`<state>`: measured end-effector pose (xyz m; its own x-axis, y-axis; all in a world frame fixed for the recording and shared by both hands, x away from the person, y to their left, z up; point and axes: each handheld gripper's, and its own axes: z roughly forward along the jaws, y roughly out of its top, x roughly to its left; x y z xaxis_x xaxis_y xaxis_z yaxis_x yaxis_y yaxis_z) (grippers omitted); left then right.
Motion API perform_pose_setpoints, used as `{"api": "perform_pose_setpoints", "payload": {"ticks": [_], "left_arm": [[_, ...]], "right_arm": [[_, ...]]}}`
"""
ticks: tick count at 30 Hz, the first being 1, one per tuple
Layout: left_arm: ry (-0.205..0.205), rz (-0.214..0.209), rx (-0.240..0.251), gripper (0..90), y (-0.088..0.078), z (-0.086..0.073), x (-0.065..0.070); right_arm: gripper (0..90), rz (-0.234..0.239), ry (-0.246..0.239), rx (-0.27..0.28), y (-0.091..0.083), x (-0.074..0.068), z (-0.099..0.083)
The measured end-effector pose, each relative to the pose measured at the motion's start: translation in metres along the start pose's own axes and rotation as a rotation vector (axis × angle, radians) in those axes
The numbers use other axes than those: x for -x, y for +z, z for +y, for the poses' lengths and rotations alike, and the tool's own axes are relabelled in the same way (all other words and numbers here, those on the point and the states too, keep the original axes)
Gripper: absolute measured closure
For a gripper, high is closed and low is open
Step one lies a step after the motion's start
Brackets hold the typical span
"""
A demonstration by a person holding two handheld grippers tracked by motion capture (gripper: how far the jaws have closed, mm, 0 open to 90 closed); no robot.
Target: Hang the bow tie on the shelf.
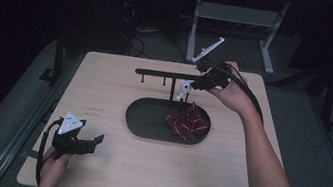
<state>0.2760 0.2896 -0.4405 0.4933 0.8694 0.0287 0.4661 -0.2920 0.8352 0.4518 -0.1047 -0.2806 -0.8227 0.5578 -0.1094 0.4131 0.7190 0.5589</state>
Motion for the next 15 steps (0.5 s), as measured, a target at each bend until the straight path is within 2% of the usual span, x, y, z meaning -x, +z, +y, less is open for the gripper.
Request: {"api": "perform_pose_setpoints", "payload": {"ticks": [6, 15], "left_arm": [[-0.001, 0.001, -0.003, 13.5, -0.0006, 0.0002, -0.0001], [-0.001, 0.001, 0.001, 13.5, -0.0002, 0.0001, 0.0003]], "right_arm": [[71.2, 0.004, -0.004, 0.004, -0.0003, -0.0019, 0.0002], [68.3, 0.036, -0.009, 0.013, -0.0021, -0.0027, -0.004]]}}
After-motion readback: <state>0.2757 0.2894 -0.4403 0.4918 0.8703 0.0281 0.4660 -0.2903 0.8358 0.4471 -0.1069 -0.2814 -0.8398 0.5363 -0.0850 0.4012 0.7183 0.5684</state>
